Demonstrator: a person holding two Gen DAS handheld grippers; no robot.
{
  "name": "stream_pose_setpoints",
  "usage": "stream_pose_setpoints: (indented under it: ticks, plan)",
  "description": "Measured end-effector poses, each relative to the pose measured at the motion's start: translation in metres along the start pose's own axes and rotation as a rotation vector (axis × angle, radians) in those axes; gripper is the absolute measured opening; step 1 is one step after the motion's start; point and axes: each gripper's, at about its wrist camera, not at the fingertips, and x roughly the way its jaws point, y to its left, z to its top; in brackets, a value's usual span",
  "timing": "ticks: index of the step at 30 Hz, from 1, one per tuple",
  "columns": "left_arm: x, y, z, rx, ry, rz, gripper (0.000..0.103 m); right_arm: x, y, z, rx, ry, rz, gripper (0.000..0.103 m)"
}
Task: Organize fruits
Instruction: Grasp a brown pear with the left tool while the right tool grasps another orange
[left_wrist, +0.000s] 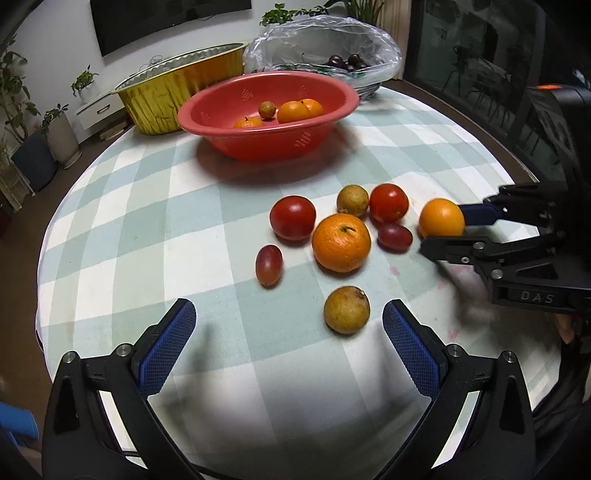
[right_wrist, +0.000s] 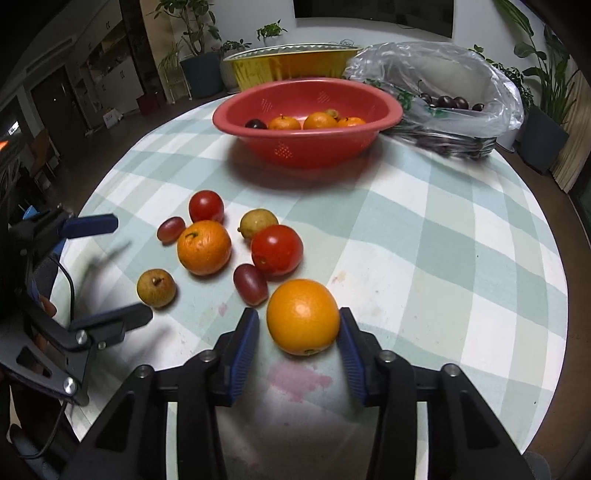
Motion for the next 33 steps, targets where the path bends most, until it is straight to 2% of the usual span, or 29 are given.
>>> stream_pose_setpoints:
  ticks: [1, 7, 9, 11, 14, 18, 23, 26, 33]
  plan:
    - [0.000, 0.000, 0.001, -0.006, -0.003, -0.003, 0.103, -0.001, -0.001, 0.000, 0.005, -0.003, -0.002, 0.040]
    - [0.000, -0.004, 0.001, 0.010, -0.007, -0.016, 0.102, -0.012, -0.009, -0.004, 0.062, -0.024, 0.026, 0.040]
    - [-0.001, -0.006, 0.001, 0.017, -0.012, -0.024, 0.094, -0.018, -0.012, -0.006, 0.092, -0.041, 0.043, 0.040]
    - [0.001, -0.008, 0.002, 0.026, -0.007, -0.032, 0.076, -0.023, -0.015, -0.008, 0.115, -0.053, 0.054, 0.040]
    - [0.004, -0.014, 0.001, 0.051, 0.007, -0.032, 0.058, -0.028, -0.016, -0.010, 0.126, -0.063, 0.055, 0.040]
    - [0.006, -0.020, 0.000, 0.077, 0.011, -0.027, 0.058, -0.032, -0.016, -0.011, 0.130, -0.070, 0.060, 0.040]
    - [0.011, -0.025, -0.001, 0.095, 0.025, -0.044, 0.035, -0.034, -0.015, -0.012, 0.132, -0.076, 0.063, 0.040]
    - [0.011, -0.028, -0.002, 0.106, 0.021, -0.055, 0.027, -0.035, -0.014, -0.012, 0.133, -0.078, 0.066, 0.040]
    - [0.005, -0.021, -0.003, 0.075, -0.002, -0.077, 0.025, -0.036, -0.015, -0.013, 0.142, -0.086, 0.066, 0.040]
